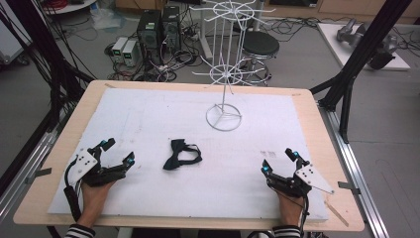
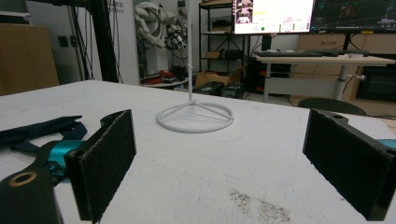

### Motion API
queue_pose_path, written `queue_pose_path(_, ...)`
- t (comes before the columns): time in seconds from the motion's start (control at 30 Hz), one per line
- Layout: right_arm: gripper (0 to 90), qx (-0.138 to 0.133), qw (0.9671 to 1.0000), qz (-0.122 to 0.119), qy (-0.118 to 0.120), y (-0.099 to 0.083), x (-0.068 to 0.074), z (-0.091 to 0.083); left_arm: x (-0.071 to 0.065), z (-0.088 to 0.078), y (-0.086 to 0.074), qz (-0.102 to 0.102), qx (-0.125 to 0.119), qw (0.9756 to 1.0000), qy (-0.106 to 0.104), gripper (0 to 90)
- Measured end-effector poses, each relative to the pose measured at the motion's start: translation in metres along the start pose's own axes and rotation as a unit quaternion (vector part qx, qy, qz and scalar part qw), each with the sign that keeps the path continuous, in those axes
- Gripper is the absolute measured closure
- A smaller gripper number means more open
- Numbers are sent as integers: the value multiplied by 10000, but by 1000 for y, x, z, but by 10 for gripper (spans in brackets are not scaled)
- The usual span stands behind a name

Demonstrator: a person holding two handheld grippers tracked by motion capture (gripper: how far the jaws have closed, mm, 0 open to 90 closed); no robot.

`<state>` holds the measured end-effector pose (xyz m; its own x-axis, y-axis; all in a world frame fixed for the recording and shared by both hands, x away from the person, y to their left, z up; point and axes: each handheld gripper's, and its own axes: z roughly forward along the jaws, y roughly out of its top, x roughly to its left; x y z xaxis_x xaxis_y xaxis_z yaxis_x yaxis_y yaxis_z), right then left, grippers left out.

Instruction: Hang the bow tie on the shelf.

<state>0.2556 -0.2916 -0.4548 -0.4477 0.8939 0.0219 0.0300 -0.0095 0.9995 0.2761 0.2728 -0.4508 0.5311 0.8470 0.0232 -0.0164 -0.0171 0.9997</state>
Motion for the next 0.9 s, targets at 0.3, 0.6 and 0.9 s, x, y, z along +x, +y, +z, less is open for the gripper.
queue_pose_path(0.3, 86, 1, 10000, 7, 10, 0, 0, 0, -6, 10, 18, 132, 270, 9995, -50, 144)
queue_pose_path(0.6, 86, -3, 10000, 1, 6, 0, 0, 0, -11, 18, 42, 253, 554, 9981, -130, 145)
queue_pose_path(0.9, 86, -1, 10000, 0, 15, 0, 0, 0, -22, 32, 58, 415, 879, 9950, -240, 144)
